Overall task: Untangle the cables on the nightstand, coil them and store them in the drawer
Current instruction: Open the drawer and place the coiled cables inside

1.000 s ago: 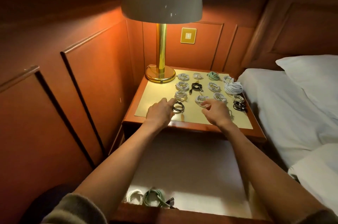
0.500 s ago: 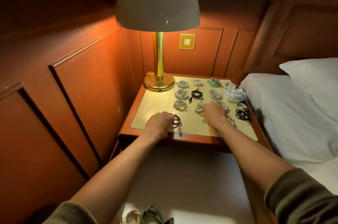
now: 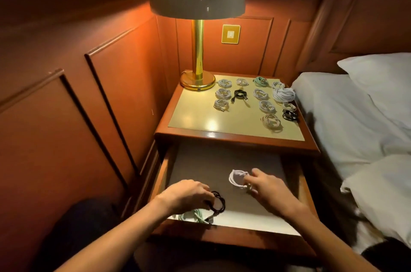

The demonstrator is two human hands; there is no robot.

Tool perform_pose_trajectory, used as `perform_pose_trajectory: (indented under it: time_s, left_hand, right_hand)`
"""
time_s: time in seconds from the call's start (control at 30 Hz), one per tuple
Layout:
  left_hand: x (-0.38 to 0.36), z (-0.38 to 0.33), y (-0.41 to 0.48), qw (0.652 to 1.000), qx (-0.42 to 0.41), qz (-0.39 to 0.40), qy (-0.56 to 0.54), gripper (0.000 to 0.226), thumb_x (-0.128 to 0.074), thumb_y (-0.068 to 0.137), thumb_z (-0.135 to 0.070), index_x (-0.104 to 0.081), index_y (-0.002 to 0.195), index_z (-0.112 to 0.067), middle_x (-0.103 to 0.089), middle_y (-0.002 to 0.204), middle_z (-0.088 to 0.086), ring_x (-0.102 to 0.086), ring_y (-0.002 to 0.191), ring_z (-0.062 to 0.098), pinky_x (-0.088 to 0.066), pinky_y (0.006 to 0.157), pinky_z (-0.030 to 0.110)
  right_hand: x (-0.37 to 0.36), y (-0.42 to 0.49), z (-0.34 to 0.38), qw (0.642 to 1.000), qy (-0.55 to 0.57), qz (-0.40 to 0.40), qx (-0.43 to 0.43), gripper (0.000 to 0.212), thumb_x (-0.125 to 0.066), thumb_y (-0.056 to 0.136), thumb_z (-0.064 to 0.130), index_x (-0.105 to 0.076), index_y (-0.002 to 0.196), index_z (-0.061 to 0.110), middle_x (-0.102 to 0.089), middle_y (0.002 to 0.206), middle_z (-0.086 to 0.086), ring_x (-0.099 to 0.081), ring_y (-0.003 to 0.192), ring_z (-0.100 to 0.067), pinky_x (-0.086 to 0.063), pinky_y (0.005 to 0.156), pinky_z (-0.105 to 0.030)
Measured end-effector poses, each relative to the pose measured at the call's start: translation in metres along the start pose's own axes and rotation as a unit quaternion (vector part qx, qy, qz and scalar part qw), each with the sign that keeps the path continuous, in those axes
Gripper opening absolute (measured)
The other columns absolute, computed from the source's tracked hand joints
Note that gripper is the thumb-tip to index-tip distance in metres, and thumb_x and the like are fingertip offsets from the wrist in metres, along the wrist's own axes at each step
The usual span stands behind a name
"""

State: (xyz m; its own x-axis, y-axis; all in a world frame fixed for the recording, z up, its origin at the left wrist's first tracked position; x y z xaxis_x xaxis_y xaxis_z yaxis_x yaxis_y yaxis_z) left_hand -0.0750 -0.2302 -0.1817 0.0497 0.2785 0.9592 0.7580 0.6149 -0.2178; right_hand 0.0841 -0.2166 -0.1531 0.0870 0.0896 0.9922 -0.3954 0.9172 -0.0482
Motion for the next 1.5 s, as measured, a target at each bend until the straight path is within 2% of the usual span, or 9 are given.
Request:
perform_pose_trajectory:
  time_s: [0.2, 0.5, 0.63, 0.73, 0.87, 0.97, 1.1, 1.27, 1.5]
  left_hand:
    - [-0.045, 0.001, 0.013, 0.995, 0.031, 0.097, -0.022, 0.025, -0.071, 0.089, -0.031, -0.073, 0.114, -0.033, -0.072, 0.107, -0.001, -0.069, 0.097, 0.025, -0.050, 0.072, 0.033]
    - [-0.041, 0.007, 0.020, 0.989, 0.064, 0.124, -0.051, 0.031, -0.063, 0.091, -0.016, -0.074, 0.112, -0.036, -0.073, 0.110, -0.004, -0.067, 0.095, 0.020, -0.055, 0.076, 0.034]
    - [-0.038, 0.031, 0.023, 0.980, 0.174, 0.011, -0.095, 0.023, -0.053, 0.095, -0.023, -0.069, 0.110, -0.030, -0.064, 0.116, -0.002, -0.062, 0.106, 0.023, -0.052, 0.089, 0.036]
    - [-0.063, 0.030, 0.025, 0.973, 0.195, 0.067, -0.106, 0.028, -0.058, 0.094, -0.030, -0.070, 0.118, -0.026, -0.069, 0.121, 0.002, -0.064, 0.109, 0.025, -0.053, 0.093, 0.037]
    - [-0.068, 0.034, 0.026, 0.969, 0.207, 0.082, -0.105, 0.027, -0.060, 0.093, -0.040, -0.071, 0.116, -0.032, -0.073, 0.115, -0.001, -0.067, 0.105, 0.024, -0.056, 0.088, 0.037]
    - [-0.026, 0.032, 0.040, 0.975, 0.214, 0.009, -0.064, 0.025, -0.057, 0.093, -0.044, -0.072, 0.110, -0.034, -0.073, 0.110, -0.002, -0.068, 0.101, 0.025, -0.056, 0.083, 0.036]
    - [0.069, 0.011, 0.083, 0.961, 0.179, -0.163, -0.136, 0.014, -0.063, 0.091, -0.037, -0.071, 0.102, -0.031, -0.073, 0.101, -0.006, -0.068, 0.091, 0.018, -0.054, 0.076, 0.031]
    - [0.147, 0.000, 0.162, 0.941, 0.132, -0.287, -0.118, 0.029, -0.061, 0.097, -0.029, -0.058, 0.126, -0.029, -0.063, 0.113, 0.001, -0.064, 0.093, 0.020, -0.057, 0.079, 0.038]
    - [0.136, 0.018, 0.246, 0.976, 0.149, -0.154, 0.030, 0.055, -0.051, 0.100, -0.044, -0.029, 0.150, -0.032, -0.048, 0.125, 0.012, -0.062, 0.093, 0.028, -0.055, 0.073, 0.038]
  right_hand:
    - [-0.075, -0.014, 0.019, 0.990, 0.003, 0.138, 0.035, 0.018, -0.065, 0.092, 0.034, -0.067, 0.110, 0.032, -0.054, 0.105, 0.004, -0.063, 0.096, -0.021, -0.035, 0.069, -0.028]
    - [-0.088, -0.010, 0.017, 0.973, 0.073, 0.217, 0.006, 0.056, -0.052, 0.084, -0.006, -0.058, 0.120, 0.036, -0.059, 0.112, 0.002, -0.061, 0.102, -0.021, -0.050, 0.084, -0.034]
    - [-0.087, -0.001, 0.000, 0.979, 0.116, 0.152, -0.074, 0.045, -0.051, 0.093, 0.005, -0.055, 0.131, 0.029, -0.055, 0.113, 0.005, -0.059, 0.107, -0.018, -0.045, 0.091, -0.027]
    - [-0.111, -0.002, 0.010, 0.962, 0.153, 0.211, -0.080, 0.047, -0.055, 0.094, 0.007, -0.058, 0.138, 0.023, -0.062, 0.134, 0.001, -0.059, 0.121, -0.017, -0.043, 0.094, -0.020]
    - [-0.104, -0.004, 0.009, 0.957, 0.185, 0.210, -0.077, 0.048, -0.059, 0.095, 0.012, -0.057, 0.140, 0.026, -0.065, 0.133, 0.001, -0.062, 0.118, -0.015, -0.044, 0.095, -0.021]
    - [-0.062, 0.002, -0.011, 0.961, 0.212, 0.159, -0.077, 0.042, -0.062, 0.094, 0.013, -0.063, 0.132, 0.028, -0.068, 0.123, -0.002, -0.065, 0.109, -0.014, -0.048, 0.095, -0.024]
    - [0.036, 0.024, -0.073, 0.937, 0.318, -0.032, -0.140, 0.021, -0.066, 0.093, 0.015, -0.075, 0.108, 0.027, -0.073, 0.098, 0.004, -0.071, 0.081, -0.012, -0.060, 0.077, -0.025]
    - [0.114, 0.063, -0.187, 0.904, 0.219, -0.244, -0.274, 0.026, -0.070, 0.090, 0.020, -0.070, 0.116, 0.023, -0.069, 0.116, 0.000, -0.065, 0.102, -0.020, -0.054, 0.088, -0.034]
    - [0.084, 0.105, -0.266, 0.924, 0.142, -0.123, -0.334, 0.056, -0.074, 0.086, 0.038, -0.055, 0.137, 0.024, -0.046, 0.133, -0.012, -0.053, 0.121, -0.032, -0.049, 0.100, -0.041]
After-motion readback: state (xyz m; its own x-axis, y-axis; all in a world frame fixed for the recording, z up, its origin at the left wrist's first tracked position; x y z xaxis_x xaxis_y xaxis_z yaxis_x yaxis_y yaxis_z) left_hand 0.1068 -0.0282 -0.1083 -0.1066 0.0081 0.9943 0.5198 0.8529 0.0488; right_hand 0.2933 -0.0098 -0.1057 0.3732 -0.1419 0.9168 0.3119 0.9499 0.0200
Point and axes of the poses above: each hand's wrist, its own y-axis towards the middle knuckle, its own x-axis out of the back of the hand, z = x × y, the point moved 10 cm from there along y, towards the middle knuckle
